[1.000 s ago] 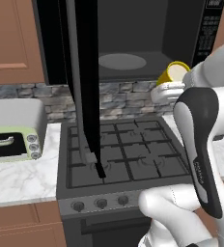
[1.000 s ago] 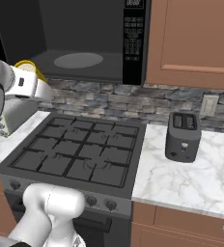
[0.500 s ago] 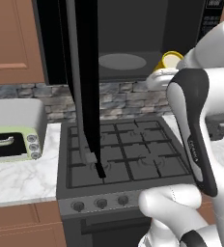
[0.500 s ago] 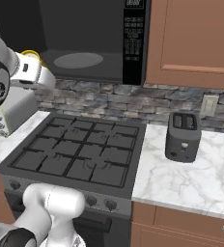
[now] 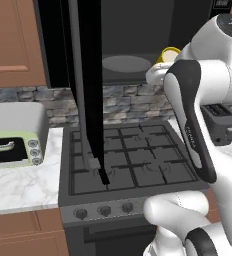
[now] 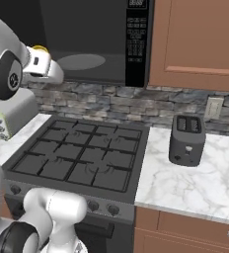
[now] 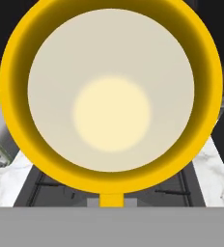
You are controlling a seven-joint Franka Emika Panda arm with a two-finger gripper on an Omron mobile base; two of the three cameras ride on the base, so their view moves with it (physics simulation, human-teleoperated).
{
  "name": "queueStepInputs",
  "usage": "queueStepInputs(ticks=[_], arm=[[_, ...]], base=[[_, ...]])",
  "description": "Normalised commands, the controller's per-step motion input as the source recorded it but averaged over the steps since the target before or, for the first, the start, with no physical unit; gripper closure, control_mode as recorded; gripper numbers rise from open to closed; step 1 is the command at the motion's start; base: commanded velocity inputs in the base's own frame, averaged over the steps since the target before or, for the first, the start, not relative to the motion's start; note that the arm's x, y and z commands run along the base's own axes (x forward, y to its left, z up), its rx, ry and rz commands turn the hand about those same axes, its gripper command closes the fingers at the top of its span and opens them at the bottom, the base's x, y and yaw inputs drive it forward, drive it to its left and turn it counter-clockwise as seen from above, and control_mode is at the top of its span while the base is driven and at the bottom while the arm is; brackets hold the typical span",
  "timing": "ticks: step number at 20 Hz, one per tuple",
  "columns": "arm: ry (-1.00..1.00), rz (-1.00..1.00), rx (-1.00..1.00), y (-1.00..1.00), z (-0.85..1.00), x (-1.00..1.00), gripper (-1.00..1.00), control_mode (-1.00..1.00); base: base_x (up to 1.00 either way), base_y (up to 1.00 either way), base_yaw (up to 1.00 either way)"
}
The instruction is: Pick the mug from the counter and place it inside the microwave. Then close the microwave.
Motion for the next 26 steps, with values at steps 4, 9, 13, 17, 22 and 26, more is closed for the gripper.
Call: queueStepInputs(ticks=[4,9,13,17,22,26], arm=[[0.00,0.00,0.00,0.00,0.00,0.53,1.00,-1.00],[0.05,0.00,0.00,0.00,0.00,0.40,1.00,-1.00],[0.12,0.00,0.00,0.00,0.01,0.45,1.00,-1.00],[0.15,0.00,0.00,0.00,0.00,0.58,1.00,-1.00],[0.05,0.00,0.00,0.07,0.00,0.57,1.00,-1.00],[0.00,0.00,0.00,0.24,0.00,0.39,1.00,-1.00]], base=[[0.00,0.00,0.00],[0.00,0.00,0.00],[0.00,0.00,0.00],[0.00,0.00,0.00],[0.00,0.00,0.00],[0.00,0.00,0.00]])
